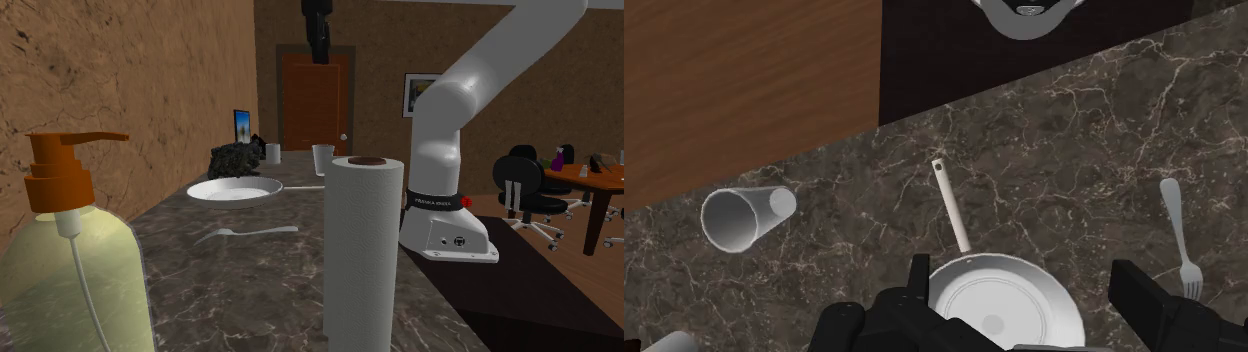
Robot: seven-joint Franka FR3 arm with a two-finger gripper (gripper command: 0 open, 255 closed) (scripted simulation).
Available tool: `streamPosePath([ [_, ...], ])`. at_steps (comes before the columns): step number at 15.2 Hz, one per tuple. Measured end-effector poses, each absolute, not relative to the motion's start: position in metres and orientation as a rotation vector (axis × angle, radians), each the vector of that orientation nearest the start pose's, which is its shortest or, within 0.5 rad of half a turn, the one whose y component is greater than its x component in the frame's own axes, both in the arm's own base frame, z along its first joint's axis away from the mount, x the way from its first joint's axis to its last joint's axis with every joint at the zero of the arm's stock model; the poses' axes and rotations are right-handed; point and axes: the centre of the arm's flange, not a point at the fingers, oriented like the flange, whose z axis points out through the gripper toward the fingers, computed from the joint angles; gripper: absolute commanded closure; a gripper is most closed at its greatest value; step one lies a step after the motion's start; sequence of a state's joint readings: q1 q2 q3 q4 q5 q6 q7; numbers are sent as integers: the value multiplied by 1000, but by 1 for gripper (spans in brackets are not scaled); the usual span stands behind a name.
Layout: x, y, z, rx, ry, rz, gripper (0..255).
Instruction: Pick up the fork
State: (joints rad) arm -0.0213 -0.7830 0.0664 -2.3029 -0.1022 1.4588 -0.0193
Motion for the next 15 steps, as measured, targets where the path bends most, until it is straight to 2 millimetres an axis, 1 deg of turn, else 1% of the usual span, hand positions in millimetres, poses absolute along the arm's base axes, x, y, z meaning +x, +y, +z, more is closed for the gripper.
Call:
streamPosePath([
  [1,296,9,605,-3288,-58,101,0],
  [3,302,16,593,-3283,-76,106,0],
  [5,305,28,573,-3276,-103,113,0],
  [7,315,41,555,-3267,-132,119,0],
  [11,324,69,513,-3249,-189,132,0],
  [15,339,99,473,-3229,-246,144,0],
])
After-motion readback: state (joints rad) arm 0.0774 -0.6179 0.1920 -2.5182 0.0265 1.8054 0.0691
